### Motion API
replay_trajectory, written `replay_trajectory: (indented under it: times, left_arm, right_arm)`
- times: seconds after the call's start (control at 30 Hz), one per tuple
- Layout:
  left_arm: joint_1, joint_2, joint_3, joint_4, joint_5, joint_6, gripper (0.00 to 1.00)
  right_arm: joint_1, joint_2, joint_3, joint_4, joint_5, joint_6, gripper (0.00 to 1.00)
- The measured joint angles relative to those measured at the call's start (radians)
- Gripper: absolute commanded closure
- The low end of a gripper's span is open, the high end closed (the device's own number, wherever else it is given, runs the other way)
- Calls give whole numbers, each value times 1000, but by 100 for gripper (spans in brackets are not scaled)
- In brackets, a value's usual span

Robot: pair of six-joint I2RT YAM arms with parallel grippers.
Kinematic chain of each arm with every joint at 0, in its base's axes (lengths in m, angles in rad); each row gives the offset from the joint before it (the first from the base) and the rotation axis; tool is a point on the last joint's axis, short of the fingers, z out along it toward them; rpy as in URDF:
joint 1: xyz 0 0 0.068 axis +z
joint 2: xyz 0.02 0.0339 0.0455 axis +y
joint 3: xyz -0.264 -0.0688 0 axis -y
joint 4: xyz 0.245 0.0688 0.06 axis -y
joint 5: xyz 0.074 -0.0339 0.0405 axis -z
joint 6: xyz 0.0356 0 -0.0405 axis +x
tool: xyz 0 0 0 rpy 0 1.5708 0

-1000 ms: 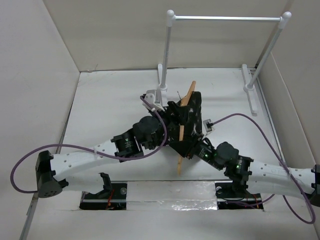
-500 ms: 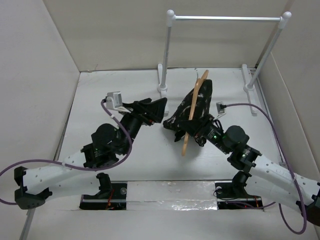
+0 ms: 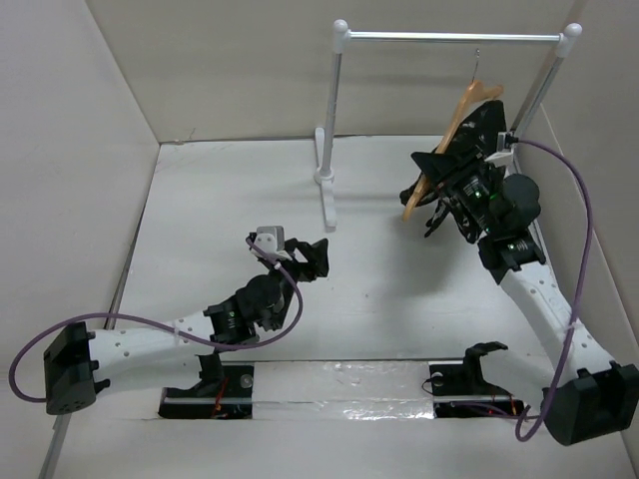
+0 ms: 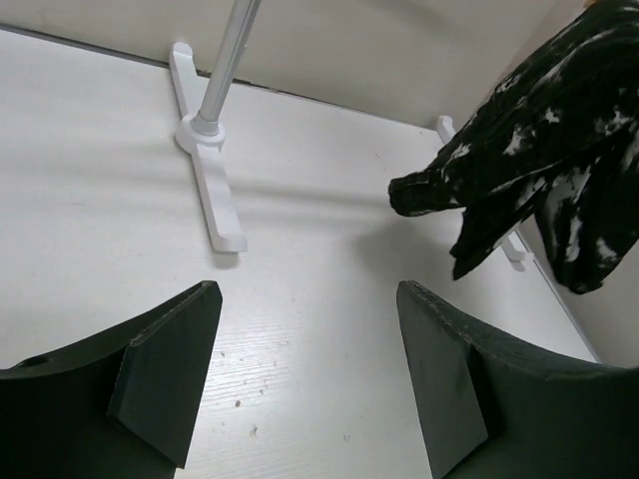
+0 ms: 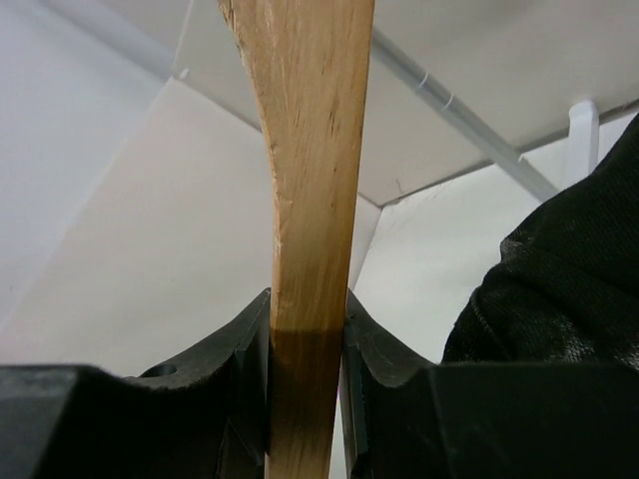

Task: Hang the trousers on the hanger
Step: Place the hanger at the clothesline.

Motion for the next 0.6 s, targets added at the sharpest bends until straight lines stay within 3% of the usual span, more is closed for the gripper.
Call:
replay_trajectory:
  times: [0.4, 0.6]
  left_arm:
    - [7, -61, -93, 81, 5, 27, 30]
    - [16, -59, -93, 95, 19, 19, 30]
  right_arm:
    - [-196, 307, 148, 30, -224, 88, 100]
    - [-246, 359, 201, 37, -300, 95, 100]
